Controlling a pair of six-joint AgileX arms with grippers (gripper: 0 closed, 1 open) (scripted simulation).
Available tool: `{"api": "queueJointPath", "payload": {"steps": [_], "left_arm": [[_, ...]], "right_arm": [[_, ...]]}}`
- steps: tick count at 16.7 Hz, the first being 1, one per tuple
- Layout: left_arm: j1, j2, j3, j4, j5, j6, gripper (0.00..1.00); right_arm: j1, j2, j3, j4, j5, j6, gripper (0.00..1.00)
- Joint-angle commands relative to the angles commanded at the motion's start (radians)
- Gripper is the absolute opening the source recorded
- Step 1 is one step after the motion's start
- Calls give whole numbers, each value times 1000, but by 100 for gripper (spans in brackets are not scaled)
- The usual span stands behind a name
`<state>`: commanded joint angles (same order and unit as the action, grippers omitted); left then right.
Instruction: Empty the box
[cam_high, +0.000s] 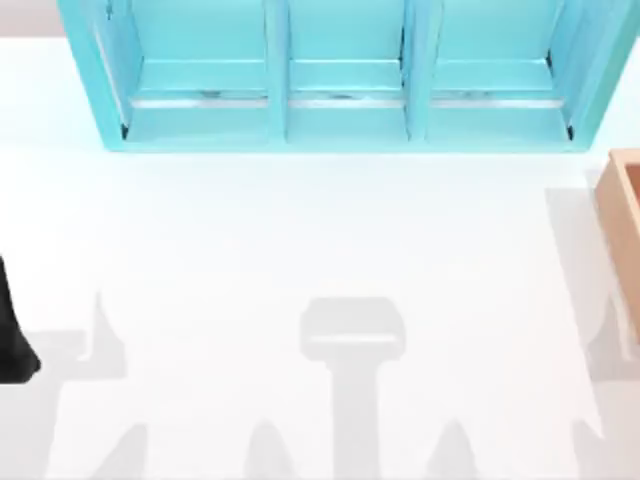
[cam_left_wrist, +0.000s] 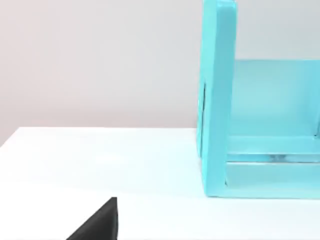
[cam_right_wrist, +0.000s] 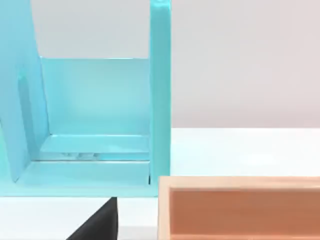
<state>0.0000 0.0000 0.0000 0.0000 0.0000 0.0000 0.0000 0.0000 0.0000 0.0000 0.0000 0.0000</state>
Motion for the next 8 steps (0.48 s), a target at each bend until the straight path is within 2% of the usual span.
{"api": "queueJointPath", "payload": {"steps": [4, 8], "left_arm": [[0, 0, 0, 0, 0, 0, 100], [0, 0, 0, 0, 0, 0, 100]], "right_arm": [[-11, 33, 33, -32, 0, -11, 100], [-68, 225, 208, -206, 0, -68, 100]]}}
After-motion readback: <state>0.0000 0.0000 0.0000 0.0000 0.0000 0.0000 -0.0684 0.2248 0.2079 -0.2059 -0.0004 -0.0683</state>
